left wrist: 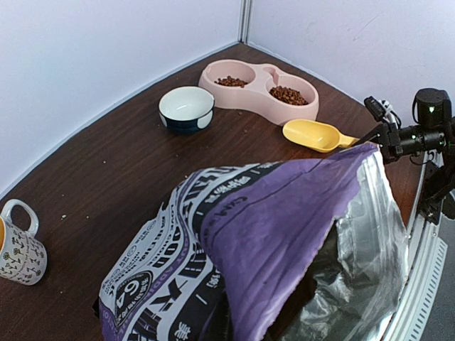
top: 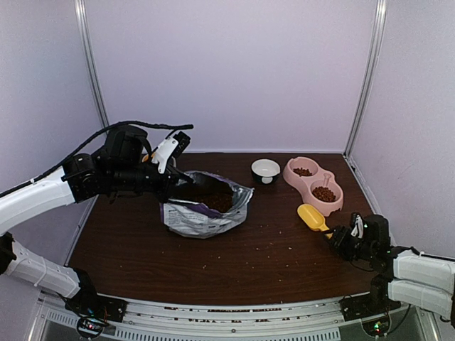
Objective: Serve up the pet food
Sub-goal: Collect the spatula at the center of the board.
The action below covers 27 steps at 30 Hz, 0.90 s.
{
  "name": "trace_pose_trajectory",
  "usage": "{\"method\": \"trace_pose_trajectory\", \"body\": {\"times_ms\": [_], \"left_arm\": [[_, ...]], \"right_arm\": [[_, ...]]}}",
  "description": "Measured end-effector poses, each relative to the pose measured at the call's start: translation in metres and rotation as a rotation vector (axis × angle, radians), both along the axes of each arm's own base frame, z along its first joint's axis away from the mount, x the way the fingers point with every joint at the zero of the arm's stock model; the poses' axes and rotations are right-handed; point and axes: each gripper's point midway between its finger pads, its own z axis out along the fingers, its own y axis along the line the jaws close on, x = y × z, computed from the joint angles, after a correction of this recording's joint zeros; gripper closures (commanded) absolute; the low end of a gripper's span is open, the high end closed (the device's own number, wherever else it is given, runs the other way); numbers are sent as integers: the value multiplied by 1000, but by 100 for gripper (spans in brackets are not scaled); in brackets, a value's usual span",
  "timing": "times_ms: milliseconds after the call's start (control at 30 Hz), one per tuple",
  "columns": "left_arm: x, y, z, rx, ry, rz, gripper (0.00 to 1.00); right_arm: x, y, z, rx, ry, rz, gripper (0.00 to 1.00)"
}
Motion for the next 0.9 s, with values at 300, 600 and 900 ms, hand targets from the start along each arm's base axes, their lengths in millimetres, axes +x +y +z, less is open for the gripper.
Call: {"method": "trace_pose_trajectory", "body": {"times_ms": [300,600,900], "left_arm": [[0,0,0,0,0,1,100],[0,0,0,3,-5,-1,100],[0,1,1,7,-8,-2,100]], "right_arm": [[4,-1,3,-48,-30,21,0],[4,-12,6,-120,-16,-7,0],[2,-26,22,-221,-18,-31,3]]}}
